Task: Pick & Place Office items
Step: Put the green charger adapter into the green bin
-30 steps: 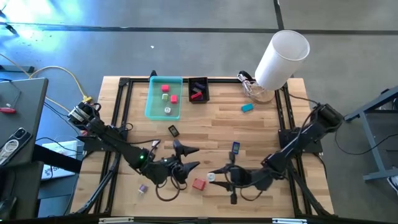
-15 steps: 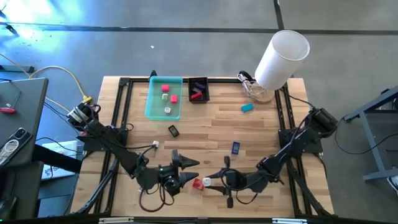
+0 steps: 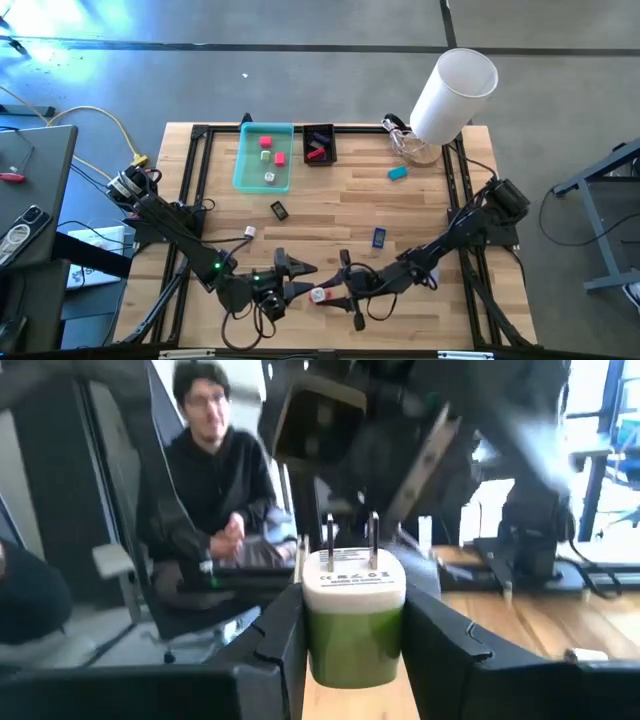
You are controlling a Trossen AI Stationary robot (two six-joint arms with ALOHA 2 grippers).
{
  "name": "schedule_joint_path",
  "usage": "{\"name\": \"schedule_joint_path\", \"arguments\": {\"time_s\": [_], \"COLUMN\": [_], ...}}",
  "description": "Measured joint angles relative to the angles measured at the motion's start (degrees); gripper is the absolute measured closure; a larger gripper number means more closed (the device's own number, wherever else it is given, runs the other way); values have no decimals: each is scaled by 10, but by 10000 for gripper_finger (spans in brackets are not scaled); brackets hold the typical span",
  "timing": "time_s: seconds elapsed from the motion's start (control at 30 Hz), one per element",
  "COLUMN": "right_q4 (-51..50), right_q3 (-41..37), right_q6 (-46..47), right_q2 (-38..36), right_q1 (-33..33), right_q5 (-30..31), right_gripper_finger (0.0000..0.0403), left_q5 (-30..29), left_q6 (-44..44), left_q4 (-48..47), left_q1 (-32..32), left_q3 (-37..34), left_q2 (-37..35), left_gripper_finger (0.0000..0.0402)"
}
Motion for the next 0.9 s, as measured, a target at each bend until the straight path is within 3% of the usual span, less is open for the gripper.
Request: {"name": "schedule_joint_path", "arguments": {"time_s": [0.33, 0.9], "right_q4": [19, -7], "right_q3": [0, 0], "right_q6": [17, 11], "right_q2": [0, 0], "right_q1": [-30, -26], "right_q5": [-46, -47], "right_gripper_finger": [288, 288], "left_q5": [0, 53], "left_q6": [8, -45], "left_q4": [1, 1], "left_q1": [3, 47], "left_q3": [0, 0], "left_q2": [0, 0], "left_gripper_finger": [99, 99]}}
